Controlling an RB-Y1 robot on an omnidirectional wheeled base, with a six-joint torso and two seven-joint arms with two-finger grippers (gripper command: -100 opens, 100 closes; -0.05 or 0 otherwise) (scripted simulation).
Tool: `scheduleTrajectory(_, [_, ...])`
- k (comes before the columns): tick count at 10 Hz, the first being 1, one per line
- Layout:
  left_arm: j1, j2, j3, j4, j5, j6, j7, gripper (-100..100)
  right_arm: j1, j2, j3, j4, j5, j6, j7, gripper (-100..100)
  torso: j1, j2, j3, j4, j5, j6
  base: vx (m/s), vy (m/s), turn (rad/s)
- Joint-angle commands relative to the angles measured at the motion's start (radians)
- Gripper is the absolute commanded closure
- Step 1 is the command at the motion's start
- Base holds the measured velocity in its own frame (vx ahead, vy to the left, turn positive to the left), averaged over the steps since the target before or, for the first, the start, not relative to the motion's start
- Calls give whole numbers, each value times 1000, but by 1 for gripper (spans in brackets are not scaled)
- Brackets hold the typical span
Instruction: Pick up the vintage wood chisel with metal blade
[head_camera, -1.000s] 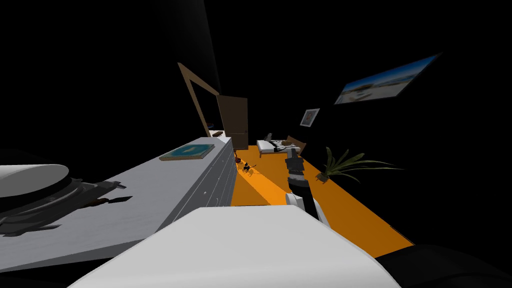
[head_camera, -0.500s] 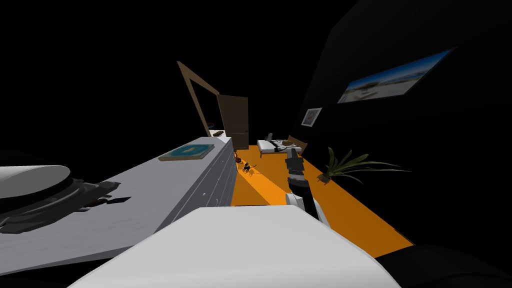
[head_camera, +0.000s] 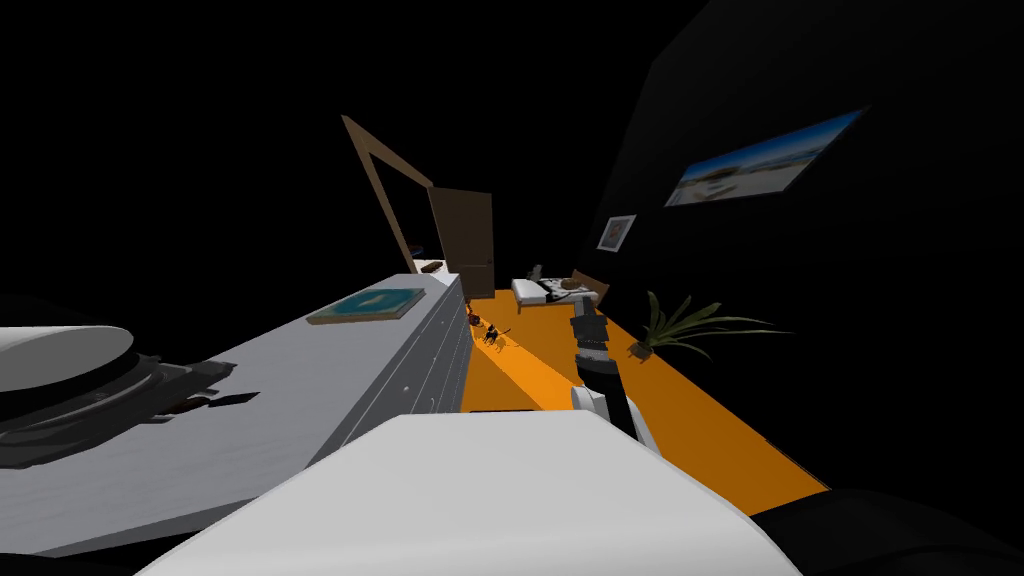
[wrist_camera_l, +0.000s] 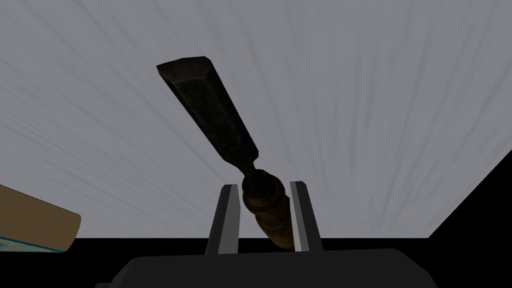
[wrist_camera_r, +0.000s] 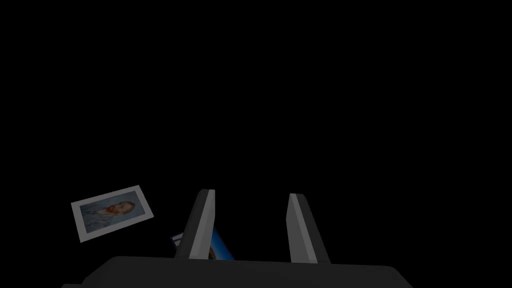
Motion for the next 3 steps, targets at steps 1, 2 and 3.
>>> scheduleTrajectory(1, [4,9,17,-20,8,33,25,100,0,0,0,0,0,0,0,0,0,0,0,0,0,0,-83,11,-88])
scheduleTrajectory(2, [1,7,9,-9,5,17,14,100,0,0,0,0,0,0,0,0,0,2,1,0,0,-1,-37,4,-15])
scheduleTrajectory(3, [0,9,11,-10,6,21,16,0,0,0,0,0,0,0,0,0,0,0,0,0,0,-2,-6,0,3])
